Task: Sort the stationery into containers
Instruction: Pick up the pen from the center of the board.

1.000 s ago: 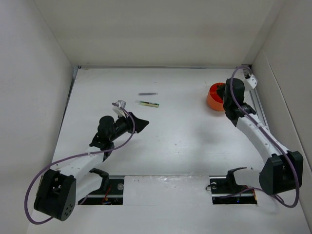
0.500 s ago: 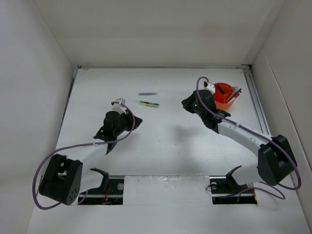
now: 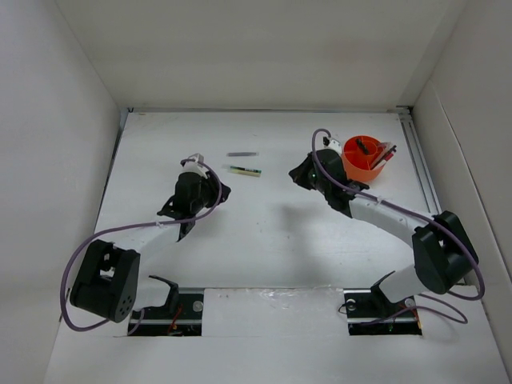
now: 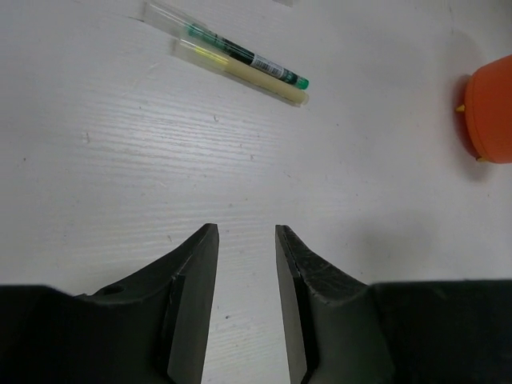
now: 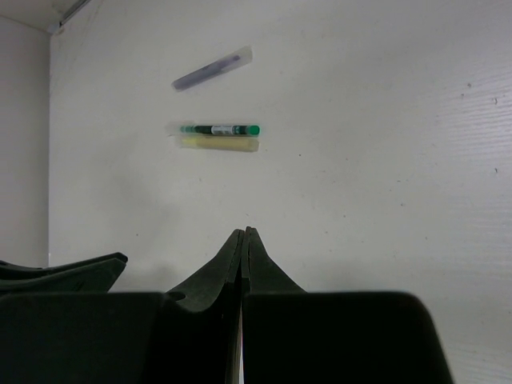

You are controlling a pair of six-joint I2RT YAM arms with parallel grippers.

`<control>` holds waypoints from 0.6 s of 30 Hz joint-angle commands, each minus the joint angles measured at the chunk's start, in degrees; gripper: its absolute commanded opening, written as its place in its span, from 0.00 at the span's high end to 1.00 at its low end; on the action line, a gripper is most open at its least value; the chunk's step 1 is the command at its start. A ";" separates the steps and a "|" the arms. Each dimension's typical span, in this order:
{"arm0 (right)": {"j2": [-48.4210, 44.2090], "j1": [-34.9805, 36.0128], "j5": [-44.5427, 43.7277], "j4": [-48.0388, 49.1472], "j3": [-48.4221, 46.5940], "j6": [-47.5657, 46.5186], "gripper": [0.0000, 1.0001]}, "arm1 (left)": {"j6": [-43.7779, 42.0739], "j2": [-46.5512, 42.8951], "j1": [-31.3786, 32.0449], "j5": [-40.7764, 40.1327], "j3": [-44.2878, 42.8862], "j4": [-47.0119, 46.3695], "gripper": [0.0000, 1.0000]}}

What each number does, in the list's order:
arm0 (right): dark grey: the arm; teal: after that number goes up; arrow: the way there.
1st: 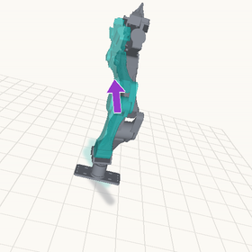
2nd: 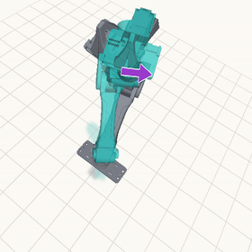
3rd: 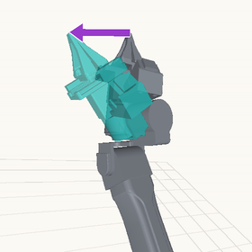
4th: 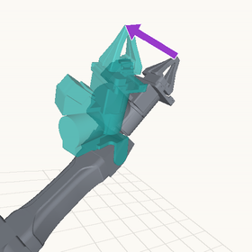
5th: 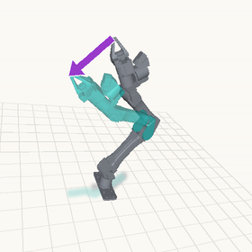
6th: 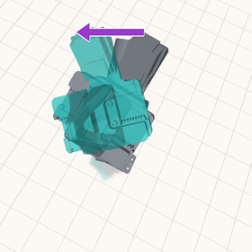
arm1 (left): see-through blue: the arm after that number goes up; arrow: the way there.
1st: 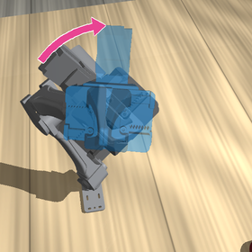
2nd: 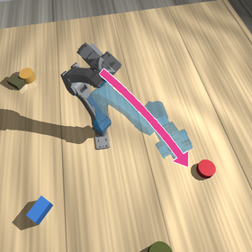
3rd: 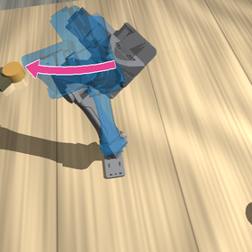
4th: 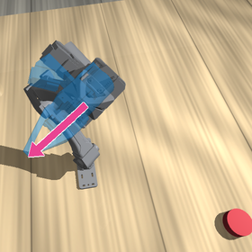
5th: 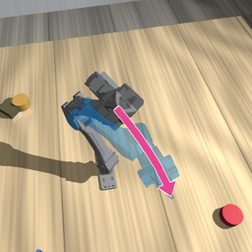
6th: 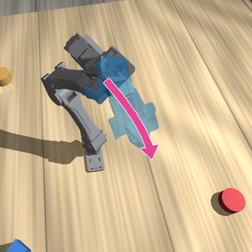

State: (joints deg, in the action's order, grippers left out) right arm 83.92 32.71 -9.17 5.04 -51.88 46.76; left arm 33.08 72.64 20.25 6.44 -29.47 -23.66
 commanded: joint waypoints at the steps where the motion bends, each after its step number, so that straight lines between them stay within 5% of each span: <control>1: 1.07 0.43 2.57 3.49 -1.47 -0.09 1.00 | -1.00 0.74 0.32 -3.27 -2.69 0.90 0.68; 18: 2.74 0.43 3.72 3.49 -2.00 -0.62 0.98 | 0.85 15.76 0.32 -10.48 -15.25 2.04 0.76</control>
State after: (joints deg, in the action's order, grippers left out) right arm 86.39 32.71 -5.89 5.58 -51.92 46.72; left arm 33.63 87.15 20.25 -2.15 -41.25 -21.17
